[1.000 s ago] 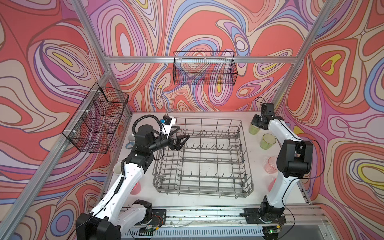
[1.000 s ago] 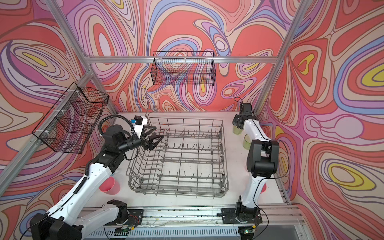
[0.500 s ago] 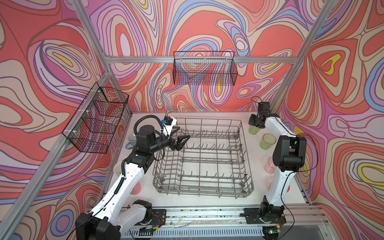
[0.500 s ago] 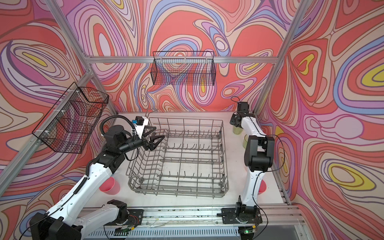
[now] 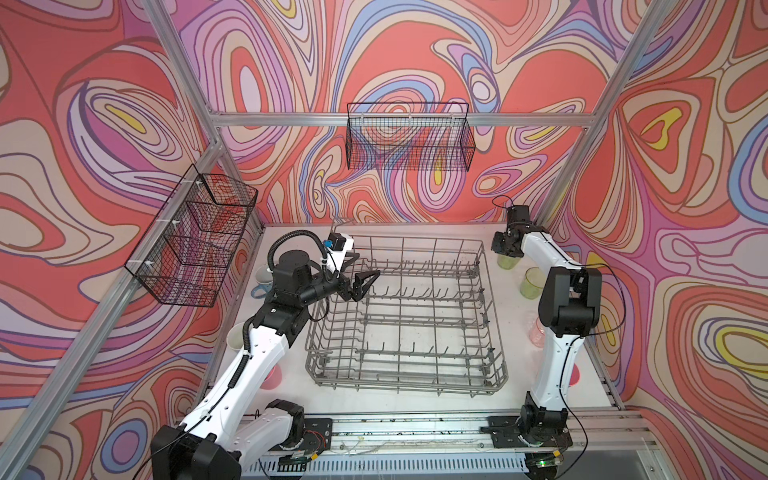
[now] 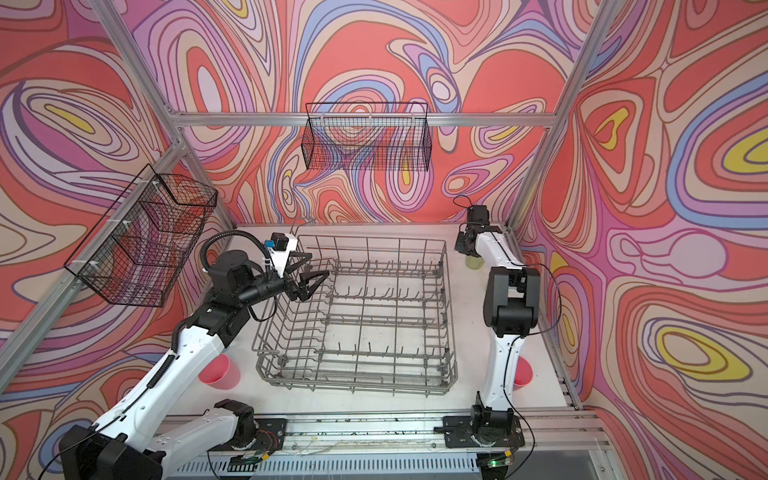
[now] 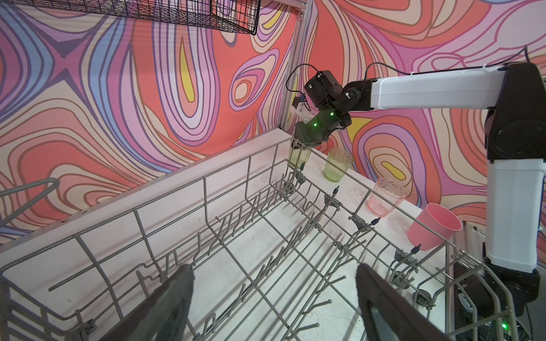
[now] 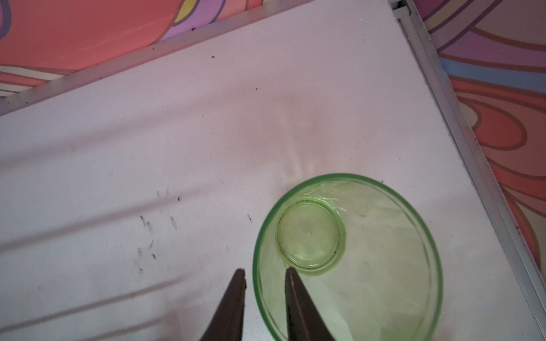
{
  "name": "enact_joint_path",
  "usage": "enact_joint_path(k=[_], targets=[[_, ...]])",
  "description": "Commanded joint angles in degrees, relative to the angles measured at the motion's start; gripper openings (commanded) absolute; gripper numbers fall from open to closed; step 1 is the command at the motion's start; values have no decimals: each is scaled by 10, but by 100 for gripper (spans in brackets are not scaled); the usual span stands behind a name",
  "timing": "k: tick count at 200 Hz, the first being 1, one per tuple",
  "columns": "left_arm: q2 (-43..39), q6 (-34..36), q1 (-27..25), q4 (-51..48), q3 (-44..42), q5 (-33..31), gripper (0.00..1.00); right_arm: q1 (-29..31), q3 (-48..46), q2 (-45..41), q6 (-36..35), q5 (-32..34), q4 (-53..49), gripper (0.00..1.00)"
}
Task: Load the cups into the dish rack
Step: 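Close the right gripper on the green glass and lift it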
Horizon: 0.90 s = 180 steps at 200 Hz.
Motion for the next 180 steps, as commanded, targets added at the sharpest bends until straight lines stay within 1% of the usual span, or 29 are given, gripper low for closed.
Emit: enact_joint_path(k=[1,42,66,83,96,135,180], targets=[[-9,10,-2,-13,0,-3,88,1,12,18,-9,15,-10,21],[-10,10,-2,-13,-1,-7,88,1,14,28,-14,23,-14,18],[-11,11,-2,-11,-2,-10,88,1,17,31,-18,29,-13,14],[-13,9,-2,-9,-4,-12,88,1,19,31,-19,30,-13,7],[-14,9,-2,-8,-5,-11,88,1,22,28,-20,30,-15,0],[-16,8,-2,-4,-8,-14,88,3,21,-2,-27,40,-19,0],[-17,1,-2,4,-10,-19,88,11,7,-60,-29,52,-24,0]])
